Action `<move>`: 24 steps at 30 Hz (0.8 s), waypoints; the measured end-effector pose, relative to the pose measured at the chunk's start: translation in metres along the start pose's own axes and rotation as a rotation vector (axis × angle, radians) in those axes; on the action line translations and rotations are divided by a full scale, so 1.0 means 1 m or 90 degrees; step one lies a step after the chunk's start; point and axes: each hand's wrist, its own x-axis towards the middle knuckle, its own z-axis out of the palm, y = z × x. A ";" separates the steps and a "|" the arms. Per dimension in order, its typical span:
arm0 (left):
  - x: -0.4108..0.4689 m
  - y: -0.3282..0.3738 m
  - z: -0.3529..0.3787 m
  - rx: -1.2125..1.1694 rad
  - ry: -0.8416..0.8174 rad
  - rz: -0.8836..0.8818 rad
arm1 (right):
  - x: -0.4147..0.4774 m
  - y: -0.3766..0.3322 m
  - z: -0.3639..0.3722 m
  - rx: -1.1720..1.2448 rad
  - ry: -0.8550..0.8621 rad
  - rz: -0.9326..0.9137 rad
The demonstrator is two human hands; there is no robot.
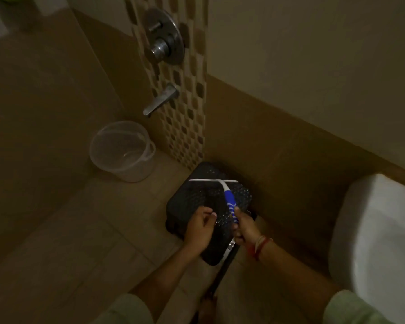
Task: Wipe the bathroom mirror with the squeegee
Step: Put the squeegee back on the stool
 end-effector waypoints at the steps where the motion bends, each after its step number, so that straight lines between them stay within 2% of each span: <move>1: 0.004 -0.007 0.000 -0.001 0.007 -0.004 | 0.009 -0.001 0.004 -0.008 0.002 -0.005; 16: 0.023 -0.050 0.005 -0.018 0.032 -0.066 | 0.086 0.007 0.029 0.062 0.021 0.074; 20: 0.014 -0.056 0.003 -0.046 0.017 -0.079 | 0.094 0.024 0.029 -0.051 0.077 0.057; 24: 0.009 -0.071 0.004 -0.049 0.022 -0.080 | 0.106 0.048 0.025 -0.275 0.169 0.004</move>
